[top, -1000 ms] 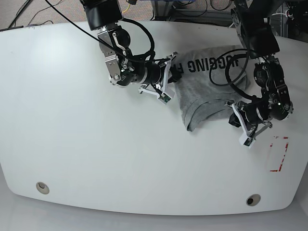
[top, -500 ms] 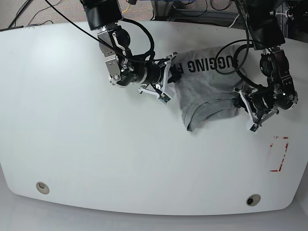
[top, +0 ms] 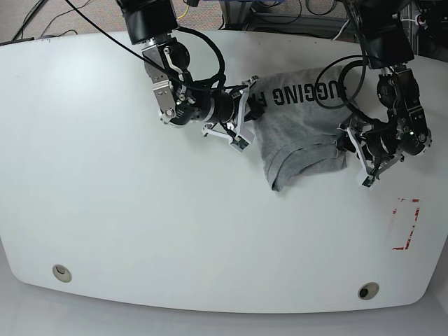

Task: Layout the t-shirt on the table in an organized manner, then fold the t-shirt properly

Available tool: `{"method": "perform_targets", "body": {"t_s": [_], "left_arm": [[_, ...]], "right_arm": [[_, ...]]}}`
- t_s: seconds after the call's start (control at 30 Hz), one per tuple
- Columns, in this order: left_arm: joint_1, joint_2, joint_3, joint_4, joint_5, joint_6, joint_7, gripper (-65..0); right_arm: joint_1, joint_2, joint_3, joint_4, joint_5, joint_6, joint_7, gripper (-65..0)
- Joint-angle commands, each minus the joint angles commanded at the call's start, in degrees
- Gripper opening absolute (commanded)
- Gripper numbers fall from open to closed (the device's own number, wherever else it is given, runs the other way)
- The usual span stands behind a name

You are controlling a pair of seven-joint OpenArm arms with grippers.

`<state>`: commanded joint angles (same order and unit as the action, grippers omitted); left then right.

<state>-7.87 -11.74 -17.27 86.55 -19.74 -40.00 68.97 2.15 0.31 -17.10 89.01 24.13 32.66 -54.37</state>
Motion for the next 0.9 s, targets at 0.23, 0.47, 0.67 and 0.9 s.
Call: {"method": "perform_targets", "body": {"t_s": [0.23,0.47,0.67,0.9], "left_arm": [[1.3,-0.1,-0.3,0.0,-3.3,0.0,0.0,-29.4],[2.3,-0.2,-0.3,-0.1,-4.4,0.0,0.0,-29.9],[2.3,-0.1,-0.3,-0.6,-4.4,0.0,0.0,-39.3],[1.7,-0.2,-0.2,-6.2,-4.4,0.0,-0.3,-54.0]], "right_arm": [[0.0,0.0,0.0,0.0,0.0,0.0,0.0,-64.4],[-0.1,0.0,0.0,0.0,0.1,0.0,0.0,-64.4],[-0.1,0.0,0.0,0.0,0.1,0.0,0.0,-64.4],[-0.1,0.0,0.2,0.0,0.1,-0.09,0.0,-64.4]]}}
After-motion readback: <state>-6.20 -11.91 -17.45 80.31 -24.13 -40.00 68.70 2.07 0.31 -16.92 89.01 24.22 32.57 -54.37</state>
